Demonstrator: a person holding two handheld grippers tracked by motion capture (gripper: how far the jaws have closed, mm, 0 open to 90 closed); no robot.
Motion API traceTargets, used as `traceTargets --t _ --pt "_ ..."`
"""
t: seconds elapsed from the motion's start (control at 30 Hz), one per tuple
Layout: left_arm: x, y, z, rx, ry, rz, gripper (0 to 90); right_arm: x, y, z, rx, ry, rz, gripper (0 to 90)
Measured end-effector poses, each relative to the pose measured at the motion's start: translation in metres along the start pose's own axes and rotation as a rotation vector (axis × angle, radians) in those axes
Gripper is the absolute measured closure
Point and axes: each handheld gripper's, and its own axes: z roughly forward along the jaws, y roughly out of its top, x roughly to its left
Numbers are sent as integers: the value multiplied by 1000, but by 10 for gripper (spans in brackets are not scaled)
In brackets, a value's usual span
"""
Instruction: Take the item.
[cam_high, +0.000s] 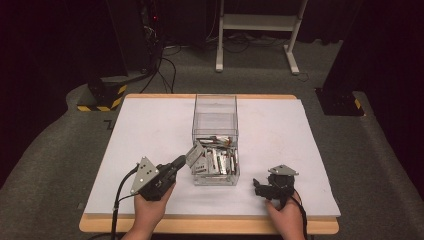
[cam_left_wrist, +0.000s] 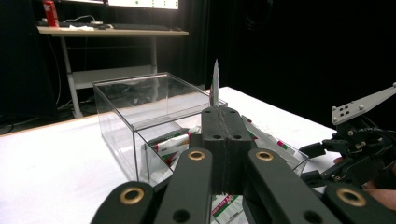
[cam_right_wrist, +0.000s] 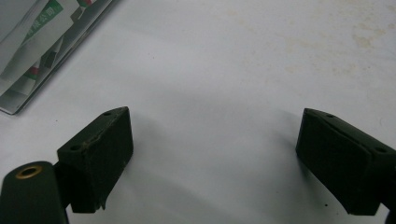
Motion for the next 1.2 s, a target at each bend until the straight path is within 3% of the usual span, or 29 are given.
traceTargets --t 0.27,1.2 --pt "4 3 -2 -7 8 17 900 0 0 0 -1 0 -2 110" --pt "22 19 -13 -60 51 2 900 0 0 0 0 0 0 110"
